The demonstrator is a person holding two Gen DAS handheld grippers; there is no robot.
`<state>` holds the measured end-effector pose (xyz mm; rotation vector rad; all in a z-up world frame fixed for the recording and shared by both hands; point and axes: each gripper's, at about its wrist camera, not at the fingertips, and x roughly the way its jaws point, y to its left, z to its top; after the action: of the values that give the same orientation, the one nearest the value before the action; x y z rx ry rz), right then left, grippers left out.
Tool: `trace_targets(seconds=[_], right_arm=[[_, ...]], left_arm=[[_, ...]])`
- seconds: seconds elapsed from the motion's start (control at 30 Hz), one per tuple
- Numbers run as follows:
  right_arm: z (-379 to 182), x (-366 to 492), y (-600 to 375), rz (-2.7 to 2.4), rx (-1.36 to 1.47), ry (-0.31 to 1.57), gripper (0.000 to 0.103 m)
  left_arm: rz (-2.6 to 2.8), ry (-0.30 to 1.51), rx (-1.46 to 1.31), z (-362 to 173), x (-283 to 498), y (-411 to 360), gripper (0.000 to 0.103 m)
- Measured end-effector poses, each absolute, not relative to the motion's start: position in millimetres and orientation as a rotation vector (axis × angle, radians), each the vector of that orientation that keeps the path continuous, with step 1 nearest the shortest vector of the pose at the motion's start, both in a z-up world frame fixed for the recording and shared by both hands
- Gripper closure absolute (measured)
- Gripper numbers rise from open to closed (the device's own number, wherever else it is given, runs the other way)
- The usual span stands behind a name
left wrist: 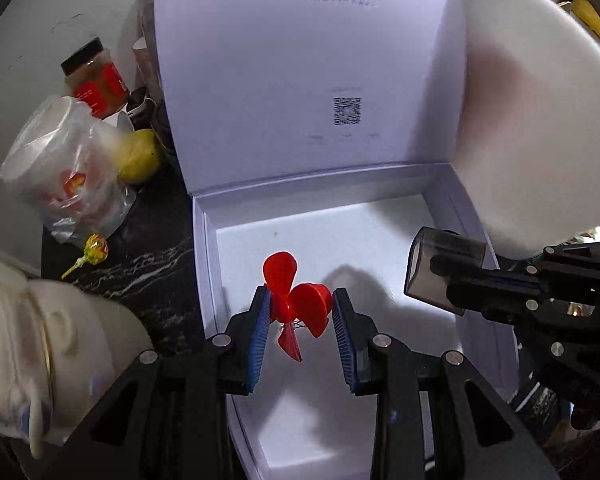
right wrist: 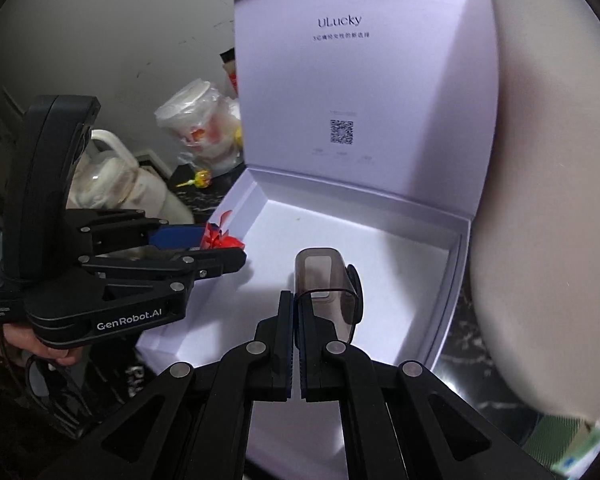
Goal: Organize rigid objects
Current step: 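Carry the propeller into the open box and release it while the right gripper releases the cube there, then withdraw both open grippers from the box back over the table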
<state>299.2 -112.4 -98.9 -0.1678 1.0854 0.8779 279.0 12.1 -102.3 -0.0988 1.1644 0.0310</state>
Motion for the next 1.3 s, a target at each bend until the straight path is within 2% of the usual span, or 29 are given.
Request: trace_targets(seconds=[0.5, 0.6, 0.67, 0.73, 1.3], right_arm=[[-119.3, 320.0, -107.3, 0.841, -0.22, 1.091, 0.098], [-117.7, 318.8, -110.7, 0.826, -0.217, 1.091, 0.085], [-114.9, 316.9, -111.4, 0.815, -0.217, 1.086, 0.069], [-110.4, 314.3, -113.9, 0.802, -0.215, 1.08, 0.063], [-62.3, 277.3, -122.9, 0.751, -0.204, 1.021, 0.058]], left_arm=[[0.073, 1.136, 0.002, -118.6, 310.0, 5.1, 0.072], [0.1, 1.161, 0.018, -121.4, 310.4, 2.5, 0.072], [0.11, 1.16, 0.029, -121.3, 309.1, 1.1, 0.072], [0.083, 1.16, 0.014, -120.6, 310.1, -0.3, 0.072], [0.06, 1.099, -0.009, -72.8, 270.4, -4.1, 0.072]])
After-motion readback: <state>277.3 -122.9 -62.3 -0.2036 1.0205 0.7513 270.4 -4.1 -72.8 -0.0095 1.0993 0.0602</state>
